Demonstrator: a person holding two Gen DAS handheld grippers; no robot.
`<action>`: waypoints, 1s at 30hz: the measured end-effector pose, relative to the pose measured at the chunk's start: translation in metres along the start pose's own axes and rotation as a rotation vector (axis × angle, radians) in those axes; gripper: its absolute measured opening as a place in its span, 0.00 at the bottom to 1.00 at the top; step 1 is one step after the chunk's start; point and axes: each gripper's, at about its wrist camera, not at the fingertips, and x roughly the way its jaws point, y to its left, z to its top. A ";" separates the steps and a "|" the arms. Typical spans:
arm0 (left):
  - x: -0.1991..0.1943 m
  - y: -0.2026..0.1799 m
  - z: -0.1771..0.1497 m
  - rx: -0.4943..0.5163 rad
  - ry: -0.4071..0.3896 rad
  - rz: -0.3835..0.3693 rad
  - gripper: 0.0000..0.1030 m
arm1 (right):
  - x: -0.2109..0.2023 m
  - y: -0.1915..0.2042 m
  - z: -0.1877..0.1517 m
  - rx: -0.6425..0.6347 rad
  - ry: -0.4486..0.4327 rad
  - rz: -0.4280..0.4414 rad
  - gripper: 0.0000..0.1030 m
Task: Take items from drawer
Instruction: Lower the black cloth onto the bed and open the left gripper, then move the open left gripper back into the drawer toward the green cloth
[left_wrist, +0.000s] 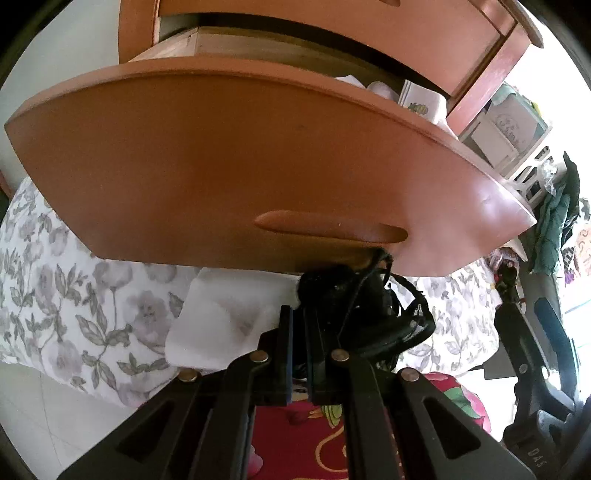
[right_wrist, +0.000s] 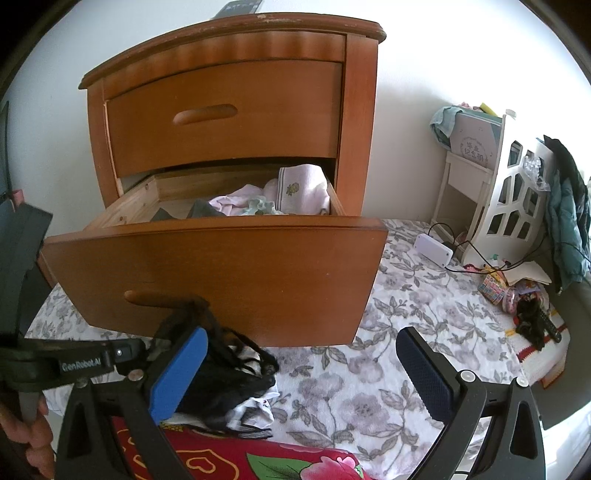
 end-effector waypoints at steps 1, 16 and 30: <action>0.000 0.000 0.000 0.001 -0.001 0.002 0.05 | 0.000 0.000 0.000 0.000 0.000 0.000 1.00; -0.014 0.010 0.002 -0.026 -0.039 0.036 0.50 | 0.001 0.001 -0.001 -0.003 0.005 -0.002 1.00; -0.023 0.012 0.003 -0.020 -0.102 0.088 0.92 | 0.001 0.001 -0.002 -0.003 0.007 -0.002 1.00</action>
